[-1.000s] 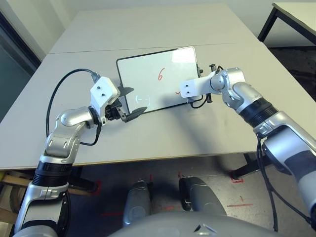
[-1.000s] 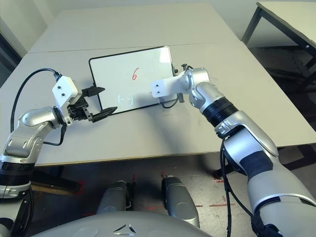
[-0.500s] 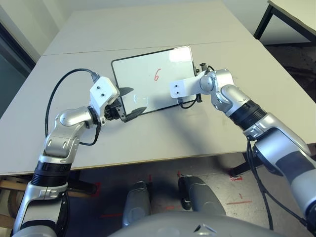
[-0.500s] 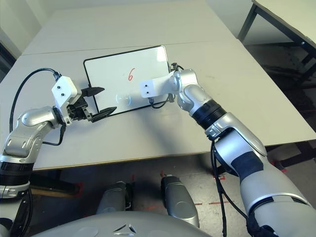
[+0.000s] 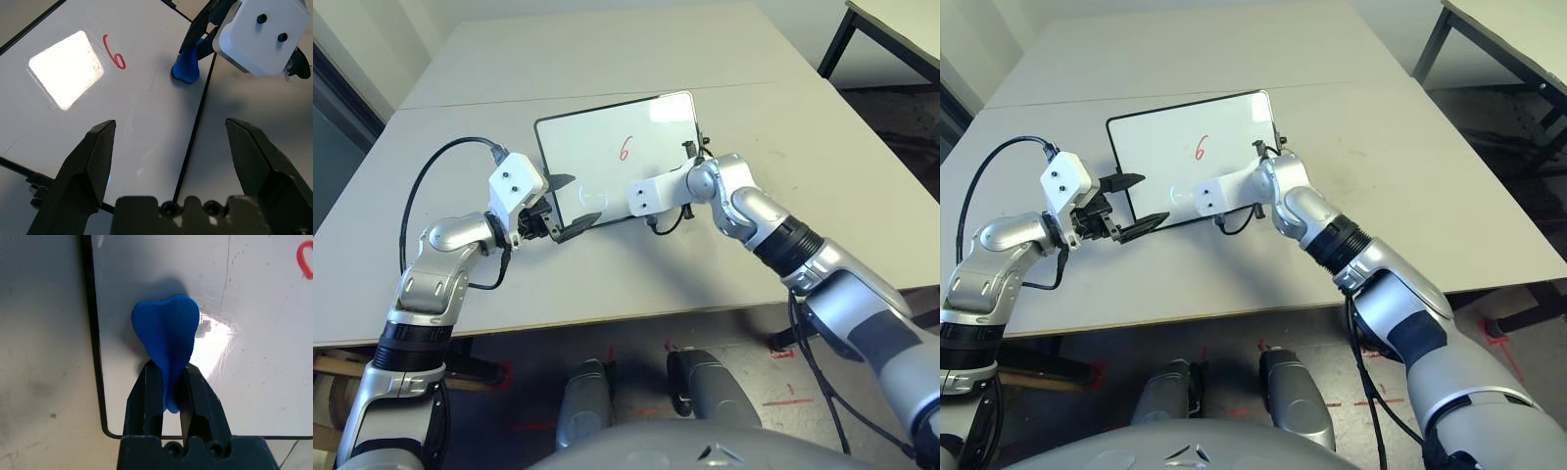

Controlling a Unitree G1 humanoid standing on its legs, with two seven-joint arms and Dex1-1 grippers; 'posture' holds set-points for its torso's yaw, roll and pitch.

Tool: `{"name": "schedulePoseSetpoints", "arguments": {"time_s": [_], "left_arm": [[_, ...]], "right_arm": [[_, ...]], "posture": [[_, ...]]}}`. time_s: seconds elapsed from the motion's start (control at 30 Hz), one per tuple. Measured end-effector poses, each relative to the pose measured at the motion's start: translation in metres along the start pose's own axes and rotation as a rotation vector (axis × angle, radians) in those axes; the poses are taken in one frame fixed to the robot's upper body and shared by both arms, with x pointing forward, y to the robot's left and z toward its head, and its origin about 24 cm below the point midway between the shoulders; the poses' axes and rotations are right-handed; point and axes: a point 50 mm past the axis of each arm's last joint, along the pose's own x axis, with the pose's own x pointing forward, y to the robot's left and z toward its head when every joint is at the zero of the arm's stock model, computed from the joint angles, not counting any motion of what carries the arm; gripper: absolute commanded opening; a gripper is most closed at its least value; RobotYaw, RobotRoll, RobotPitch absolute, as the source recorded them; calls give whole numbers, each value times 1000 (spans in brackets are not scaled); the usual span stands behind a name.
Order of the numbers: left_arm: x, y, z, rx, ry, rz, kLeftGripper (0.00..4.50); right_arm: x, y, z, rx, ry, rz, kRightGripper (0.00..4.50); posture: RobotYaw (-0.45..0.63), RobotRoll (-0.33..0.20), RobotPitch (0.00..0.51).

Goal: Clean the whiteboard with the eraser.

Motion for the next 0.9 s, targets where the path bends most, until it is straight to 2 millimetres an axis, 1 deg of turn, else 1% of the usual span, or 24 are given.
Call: {"name": "schedulePoseSetpoints", "arguments": {"time_s": [0.2, 0.33, 0.43, 0.7, 0.9], "left_arm": [[0, 0, 0, 0, 0, 0, 4500], [0, 0, 0, 0, 0, 0, 4500], [0, 0, 0, 0, 0, 0, 4500], [0, 0, -1, -2, 1, 2, 4500], [0, 2, -2, -8, 5, 6, 4500]], "right_arm": [[1, 0, -8, -25, 21, -1, 285], [-1, -4, -30, -34, 91, -6, 285], [-2, -4, -40, -33, 121, -2, 285], [-5, -5, -54, -19, 159, -1, 276], [-6, -7, -56, -18, 156, -2, 275]], "posture": [[-48, 0, 83], [-48, 0, 83], [-58, 0, 80], [-60, 0, 80], [-58, 0, 79]]}}
